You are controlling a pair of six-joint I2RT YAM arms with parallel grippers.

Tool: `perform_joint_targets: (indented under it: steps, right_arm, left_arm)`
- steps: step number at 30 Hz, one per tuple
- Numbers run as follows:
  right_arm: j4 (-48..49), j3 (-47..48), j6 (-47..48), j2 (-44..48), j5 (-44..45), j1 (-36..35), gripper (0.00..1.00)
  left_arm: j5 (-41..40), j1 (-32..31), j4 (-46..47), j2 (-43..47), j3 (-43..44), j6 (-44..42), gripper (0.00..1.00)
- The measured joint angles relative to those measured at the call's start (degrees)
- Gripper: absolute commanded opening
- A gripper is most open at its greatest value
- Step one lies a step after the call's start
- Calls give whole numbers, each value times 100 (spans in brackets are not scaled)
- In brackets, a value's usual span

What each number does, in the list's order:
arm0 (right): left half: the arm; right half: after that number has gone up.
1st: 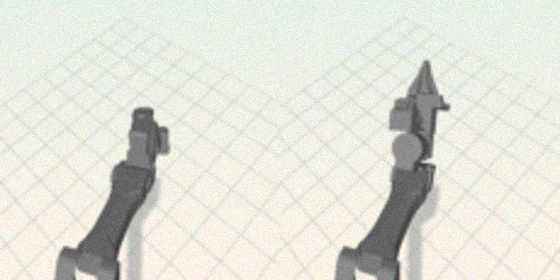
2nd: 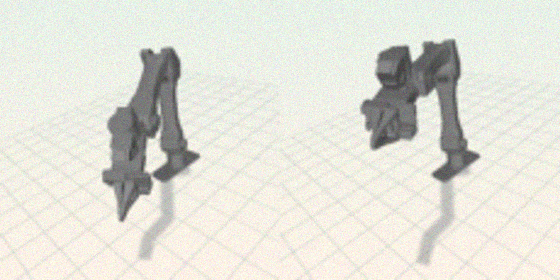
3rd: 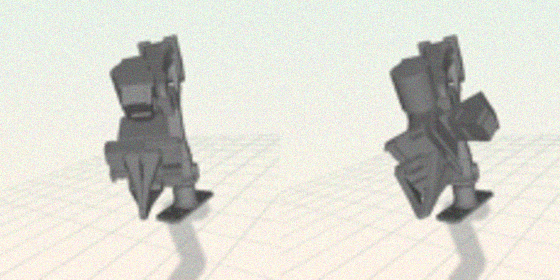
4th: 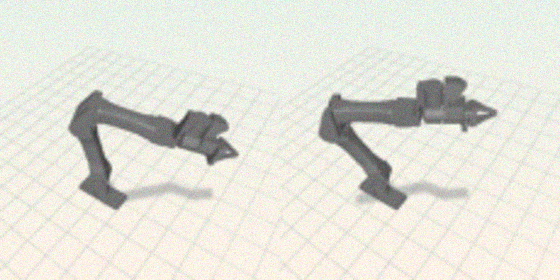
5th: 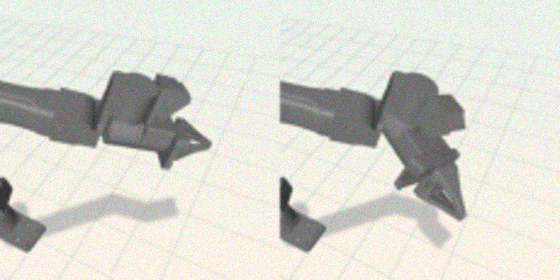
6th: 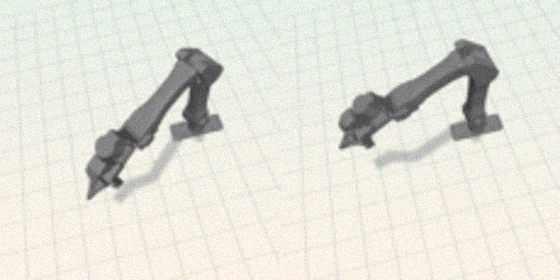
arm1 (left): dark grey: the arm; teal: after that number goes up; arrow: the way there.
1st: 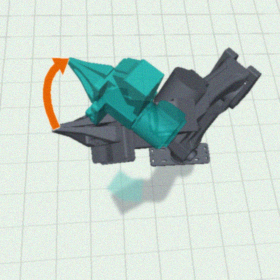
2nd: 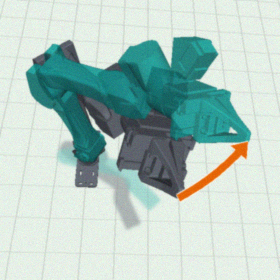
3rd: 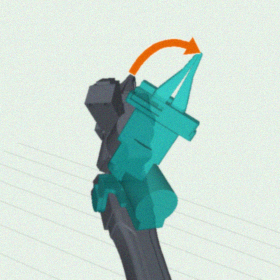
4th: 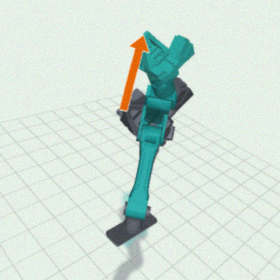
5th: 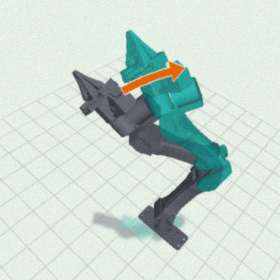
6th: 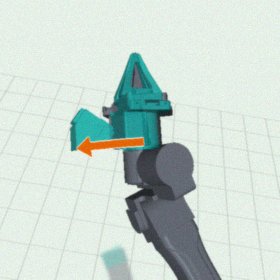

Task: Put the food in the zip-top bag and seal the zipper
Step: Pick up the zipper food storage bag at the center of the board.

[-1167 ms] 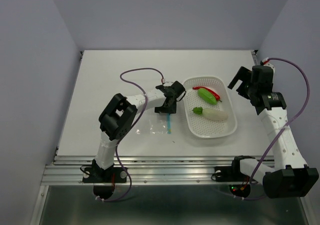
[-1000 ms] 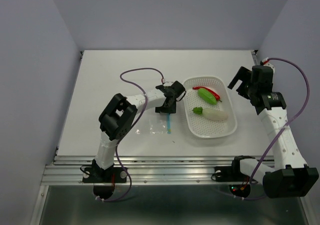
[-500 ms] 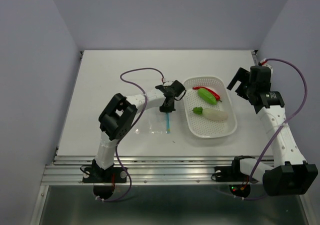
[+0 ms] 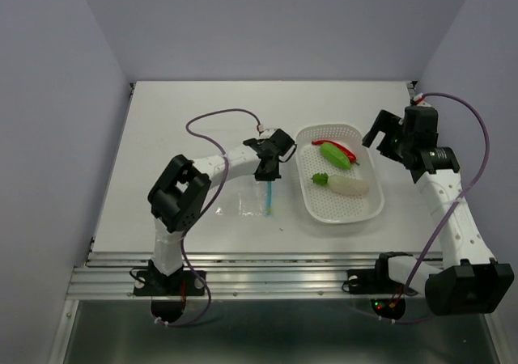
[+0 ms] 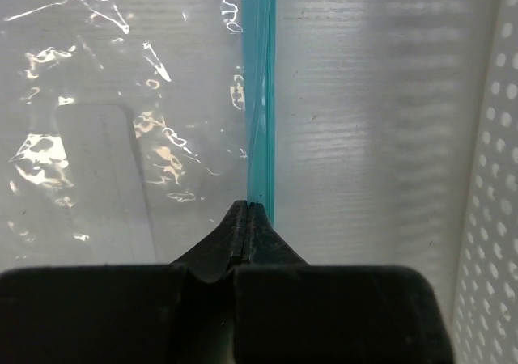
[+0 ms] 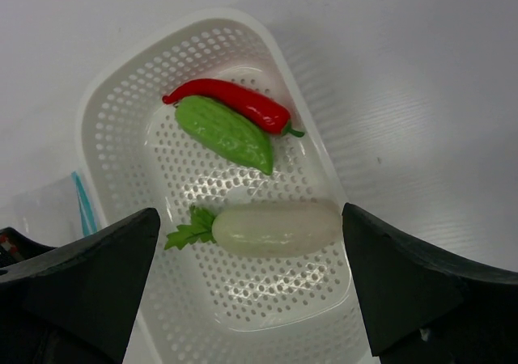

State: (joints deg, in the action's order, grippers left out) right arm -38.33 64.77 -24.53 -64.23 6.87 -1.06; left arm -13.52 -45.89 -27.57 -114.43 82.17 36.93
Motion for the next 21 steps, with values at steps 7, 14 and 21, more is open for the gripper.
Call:
perform_joint_targets:
  steps: [7,14,21]
  right_arm:
    - [328,-13,308,2,-1600,-146,100]
    - [885,-13,291,39,-2343,-1292,100]
    - [1349,210,31,-409,-1888,-2994,100]
  left_arm:
    - [-52,0,208,1670,-564,22,0]
    - [-94,0,468,2986,-890,140,0]
    - [-68,0,527,3287,-1145,271,0]
